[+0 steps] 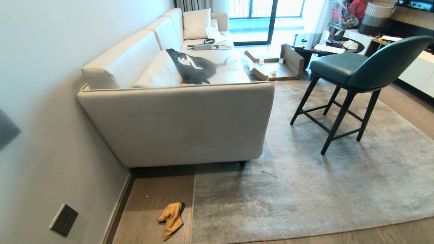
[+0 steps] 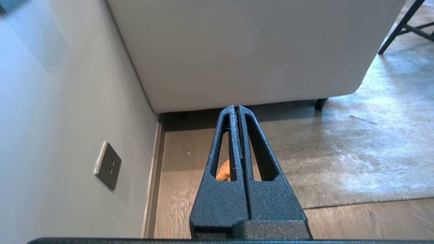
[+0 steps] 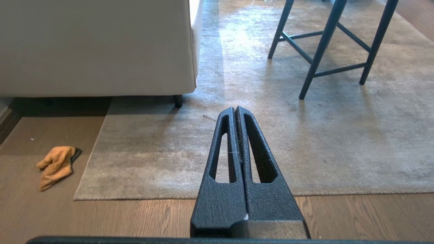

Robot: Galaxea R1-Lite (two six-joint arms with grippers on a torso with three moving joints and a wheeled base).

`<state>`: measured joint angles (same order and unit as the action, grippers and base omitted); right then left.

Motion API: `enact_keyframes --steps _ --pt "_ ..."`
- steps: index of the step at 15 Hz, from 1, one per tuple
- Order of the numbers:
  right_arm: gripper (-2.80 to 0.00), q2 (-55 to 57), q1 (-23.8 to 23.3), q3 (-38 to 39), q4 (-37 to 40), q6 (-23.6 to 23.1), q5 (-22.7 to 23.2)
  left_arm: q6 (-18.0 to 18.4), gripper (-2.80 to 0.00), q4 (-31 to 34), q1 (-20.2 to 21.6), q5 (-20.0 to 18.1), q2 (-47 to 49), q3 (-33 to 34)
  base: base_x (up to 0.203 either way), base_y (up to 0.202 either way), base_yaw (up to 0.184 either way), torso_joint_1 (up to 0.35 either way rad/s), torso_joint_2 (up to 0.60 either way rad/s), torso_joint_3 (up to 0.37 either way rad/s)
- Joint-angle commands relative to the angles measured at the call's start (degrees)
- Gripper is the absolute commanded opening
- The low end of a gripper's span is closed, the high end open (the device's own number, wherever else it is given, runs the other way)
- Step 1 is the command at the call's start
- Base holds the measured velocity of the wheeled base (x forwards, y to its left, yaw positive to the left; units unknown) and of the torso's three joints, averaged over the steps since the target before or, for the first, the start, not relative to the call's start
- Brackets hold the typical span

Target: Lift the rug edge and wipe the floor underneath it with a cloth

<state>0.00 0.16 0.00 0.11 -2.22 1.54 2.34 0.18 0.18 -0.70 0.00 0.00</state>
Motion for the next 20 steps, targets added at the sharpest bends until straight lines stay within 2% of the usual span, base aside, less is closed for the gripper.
enact_keyframes --steps 1,9,20 --pt "-2.8 0.07 0.02 0.0 -0.02 -0.07 0.05 0.03 -2.8 -0.01 0.07 0.0 0.0 0.0 0.0 0.0 0.0 -0.012 -0.38 -0.405" --pt "-2.8 0.04 0.02 0.0 -0.02 -0.07 0.05 0.03 -2.8 -0.01 -0.01 0.0 0.0 0.0 0.0 0.0 0.0 0.032 -0.44 -0.397" --pt "-2.8 0.08 0.02 0.0 -0.02 -0.11 0.05 0.03 -2.8 -0.01 -0.01 0.0 0.0 0.0 0.0 0.0 0.0 0.146 -0.51 -0.368"
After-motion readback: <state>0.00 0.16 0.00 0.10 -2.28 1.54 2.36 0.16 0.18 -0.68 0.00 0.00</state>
